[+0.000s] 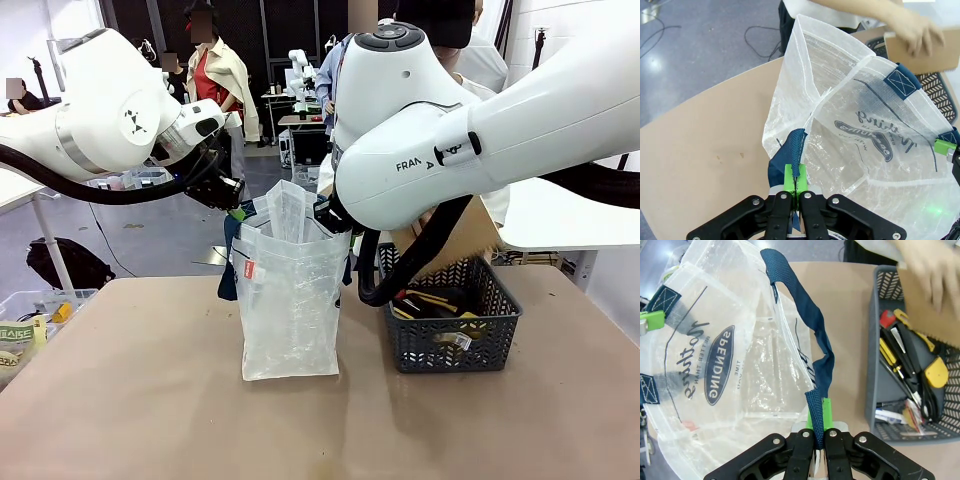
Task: Transfer purchased items from the store into the shopping bag.
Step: Move the Reusable shopping bag to the right side of the table.
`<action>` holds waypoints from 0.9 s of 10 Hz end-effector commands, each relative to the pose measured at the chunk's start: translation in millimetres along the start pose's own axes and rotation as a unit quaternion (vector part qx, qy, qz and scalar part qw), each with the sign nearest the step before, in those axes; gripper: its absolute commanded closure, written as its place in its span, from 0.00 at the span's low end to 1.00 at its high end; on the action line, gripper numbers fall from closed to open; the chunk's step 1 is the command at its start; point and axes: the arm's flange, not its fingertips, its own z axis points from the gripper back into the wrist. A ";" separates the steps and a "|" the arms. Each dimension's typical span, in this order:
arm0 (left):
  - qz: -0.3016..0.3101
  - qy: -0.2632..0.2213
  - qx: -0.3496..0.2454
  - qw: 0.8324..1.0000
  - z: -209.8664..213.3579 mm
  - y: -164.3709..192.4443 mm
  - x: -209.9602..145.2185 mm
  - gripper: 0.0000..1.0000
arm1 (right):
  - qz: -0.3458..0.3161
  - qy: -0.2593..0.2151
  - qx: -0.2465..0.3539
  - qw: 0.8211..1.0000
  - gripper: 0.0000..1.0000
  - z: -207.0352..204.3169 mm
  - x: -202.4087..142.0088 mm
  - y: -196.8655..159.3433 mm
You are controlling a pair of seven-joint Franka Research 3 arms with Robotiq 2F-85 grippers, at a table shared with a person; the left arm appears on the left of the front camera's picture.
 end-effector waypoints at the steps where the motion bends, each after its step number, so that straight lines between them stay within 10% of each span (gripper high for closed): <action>1: 0.004 -0.002 0.001 1.000 0.3 2.2 2.8 1.00 | -0.006 0.004 0.004 1.000 1.00 0.4 -0.9 0.1; 9: 0.004 -0.002 0.001 1.000 0.3 2.2 2.8 1.00 | -0.006 0.004 0.004 1.000 1.00 0.4 -0.9 0.1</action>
